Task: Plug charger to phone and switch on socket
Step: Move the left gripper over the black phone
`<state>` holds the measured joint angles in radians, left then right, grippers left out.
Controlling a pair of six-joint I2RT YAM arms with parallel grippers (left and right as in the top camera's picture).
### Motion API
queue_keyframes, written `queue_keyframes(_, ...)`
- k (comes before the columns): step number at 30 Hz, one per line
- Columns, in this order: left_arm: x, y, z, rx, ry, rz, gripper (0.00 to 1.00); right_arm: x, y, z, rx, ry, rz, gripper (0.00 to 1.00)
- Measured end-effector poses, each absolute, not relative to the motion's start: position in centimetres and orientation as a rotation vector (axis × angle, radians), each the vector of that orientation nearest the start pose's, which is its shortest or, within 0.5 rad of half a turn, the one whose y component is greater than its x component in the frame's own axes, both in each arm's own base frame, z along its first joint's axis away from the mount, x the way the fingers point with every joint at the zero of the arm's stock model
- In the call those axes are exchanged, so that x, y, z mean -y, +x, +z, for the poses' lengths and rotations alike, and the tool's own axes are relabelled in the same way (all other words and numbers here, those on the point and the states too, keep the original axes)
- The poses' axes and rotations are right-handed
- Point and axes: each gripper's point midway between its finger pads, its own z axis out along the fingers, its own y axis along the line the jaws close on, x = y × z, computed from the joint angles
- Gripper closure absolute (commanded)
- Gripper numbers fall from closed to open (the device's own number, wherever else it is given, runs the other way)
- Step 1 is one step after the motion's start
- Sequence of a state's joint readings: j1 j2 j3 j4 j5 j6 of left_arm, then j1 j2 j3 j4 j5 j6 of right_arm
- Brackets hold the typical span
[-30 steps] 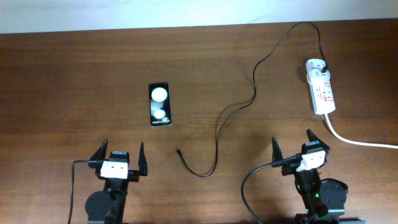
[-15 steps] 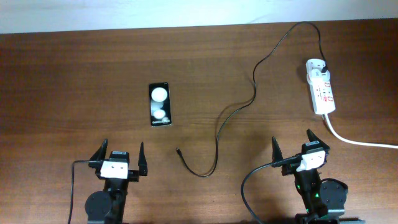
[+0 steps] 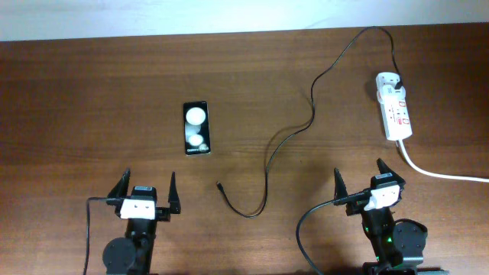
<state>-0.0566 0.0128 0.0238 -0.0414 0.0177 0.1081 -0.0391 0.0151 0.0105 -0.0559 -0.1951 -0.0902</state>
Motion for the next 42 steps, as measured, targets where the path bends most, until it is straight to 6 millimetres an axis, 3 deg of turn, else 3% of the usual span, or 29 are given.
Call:
queue_keyframes(2, 1.7, 24.0, 17.6, -1.650, 0.150, 0.023, 0.01, -2.4, 24.5, 16.2, -1.620, -0.191, 0.060, 0.01)
queue_keyframes(6, 2.0, 22.9, 24.1, -1.723, 0.171, -0.003, 0.01, -2.4, 24.5, 16.1, -1.621, -0.190, 0.059, 0.01)
queue_keyframes(7, 2.5, 23.5, 27.2, -1.735, 0.189, -0.025, 0.01, -2.3, 24.5, 16.1, -1.621, -0.189, 0.058, 0.01)
queue_keyframes(12, 4.2, 28.2, 33.9, -2.014, 0.258, -0.127, 0.01, -2.3, 24.5, 16.1, -1.622, -0.185, 0.054, 0.01)
queue_keyframes(16, 5.2, 31.8, 35.0, -2.218, 0.284, -0.201, 0.01, -2.2, 24.5, 16.1, -1.624, -0.186, 0.054, 0.01)
queue_keyframes(18, 6.4, 32.3, 33.9, -2.305, 0.314, -0.296, 0.01, -2.2, 24.5, 16.1, -1.623, -0.186, 0.053, 0.01)
queue_keyframes(21, 8.3, 32.6, 29.9, -2.473, 0.346, -0.476, 0.00, -2.2, 24.5, 16.1, -1.624, -0.185, 0.054, 0.01)
queue_keyframes(22, 8.6, 32.9, 29.0, -2.503, 0.346, -0.502, 0.21, -2.2, 24.5, 16.1, -1.623, -0.185, 0.054, 0.01)
queue_keyframes(23, 8.8, 33.2, 28.2, -2.532, 0.345, -0.523, 0.55, -2.2, 24.5, 16.1, -1.624, -0.185, 0.054, 0.01)
queue_keyframes(24, 9.0, 33.4, 27.1, -2.572, 0.338, -0.549, 0.82, -2.2, 24.5, 16.1, -1.624, -0.185, 0.054, 0.01)
queue_keyframes(25, 9.1, 33.7, 26.4, -2.597, 0.330, -0.566, 1.00, -2.2, 24.5, 16.1, -1.624, -0.185, 0.054, 0.01)
queue_keyframes(31, 9.5, 34.2, 23.0, -2.721, 0.308, -0.628, 1.00, -2.2, 24.5, 16.1, -1.624, -0.185, 0.054, 0.01)
queue_keyframes(39, 9.5, 34.4, 22.8, -2.722, 0.306, -0.628, 1.00, -2.2, 24.5, 16.1, -1.624, -0.185, 0.053, 0.01)
queue_keyframes(42, 9.0, 35.5, 22.6, -2.706, 0.231, -0.586, 1.00, -2.2, 24.5, 16.1, -1.624, -0.185, 0.054, 0.01)
